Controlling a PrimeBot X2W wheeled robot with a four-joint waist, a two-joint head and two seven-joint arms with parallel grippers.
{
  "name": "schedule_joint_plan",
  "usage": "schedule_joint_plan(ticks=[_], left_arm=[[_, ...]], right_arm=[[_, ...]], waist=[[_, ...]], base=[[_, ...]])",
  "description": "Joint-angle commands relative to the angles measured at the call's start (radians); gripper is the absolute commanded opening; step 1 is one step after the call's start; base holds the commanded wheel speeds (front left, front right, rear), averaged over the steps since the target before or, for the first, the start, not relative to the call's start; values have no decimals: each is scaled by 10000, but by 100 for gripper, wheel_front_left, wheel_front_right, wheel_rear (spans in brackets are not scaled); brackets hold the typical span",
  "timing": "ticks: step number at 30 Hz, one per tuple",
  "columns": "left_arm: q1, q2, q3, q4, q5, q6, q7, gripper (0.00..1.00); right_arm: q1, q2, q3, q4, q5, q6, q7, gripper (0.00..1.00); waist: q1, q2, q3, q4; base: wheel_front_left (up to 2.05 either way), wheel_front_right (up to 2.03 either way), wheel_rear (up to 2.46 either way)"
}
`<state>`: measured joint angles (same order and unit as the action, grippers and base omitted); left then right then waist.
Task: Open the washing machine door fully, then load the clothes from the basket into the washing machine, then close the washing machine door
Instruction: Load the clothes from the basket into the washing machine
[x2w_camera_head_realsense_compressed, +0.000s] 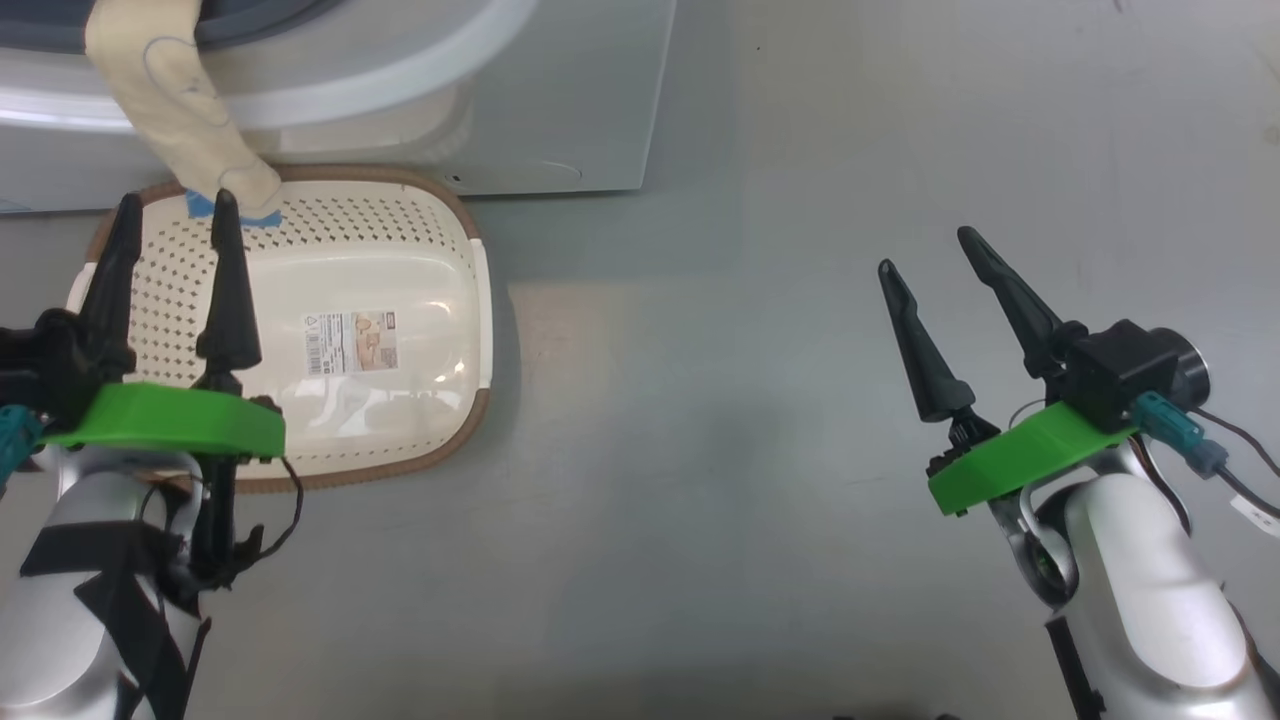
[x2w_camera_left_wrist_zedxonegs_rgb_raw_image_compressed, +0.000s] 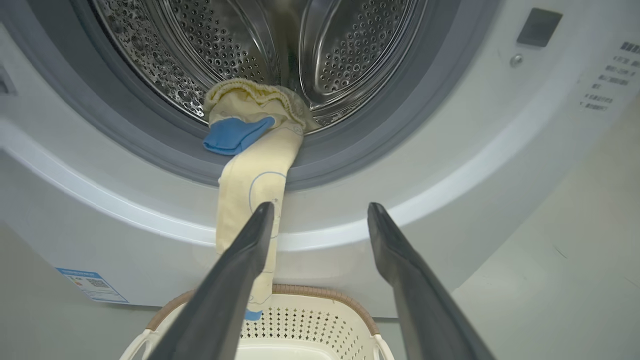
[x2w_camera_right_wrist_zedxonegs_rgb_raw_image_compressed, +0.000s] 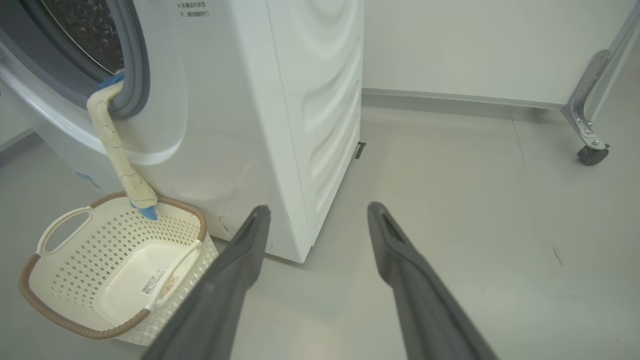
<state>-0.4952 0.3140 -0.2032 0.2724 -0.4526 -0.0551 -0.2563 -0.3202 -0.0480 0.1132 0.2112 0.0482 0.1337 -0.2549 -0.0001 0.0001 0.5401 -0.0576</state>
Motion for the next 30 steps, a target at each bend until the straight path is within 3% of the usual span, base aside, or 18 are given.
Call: schedule_joint_plan(ticks=[1, 12, 30], left_arm=[[107, 274, 489, -259, 146, -20, -55, 100], [-383, -26, 847, 764, 481, -395, -55, 100], [-3385, 242, 933, 5135, 123, -698, -41, 100]], right_arm=[[201, -22, 183, -287, -24, -30, -69, 100], [176, -22, 226, -333, -35, -30, -69, 100], [-40, -22, 451, -420, 218, -30, -69, 100]], waist=[[1, -1, 13, -17], [1, -1, 272, -174], [1, -1, 957, -941]], base=[[0, 0, 0], [0, 0, 0], [0, 0, 0]])
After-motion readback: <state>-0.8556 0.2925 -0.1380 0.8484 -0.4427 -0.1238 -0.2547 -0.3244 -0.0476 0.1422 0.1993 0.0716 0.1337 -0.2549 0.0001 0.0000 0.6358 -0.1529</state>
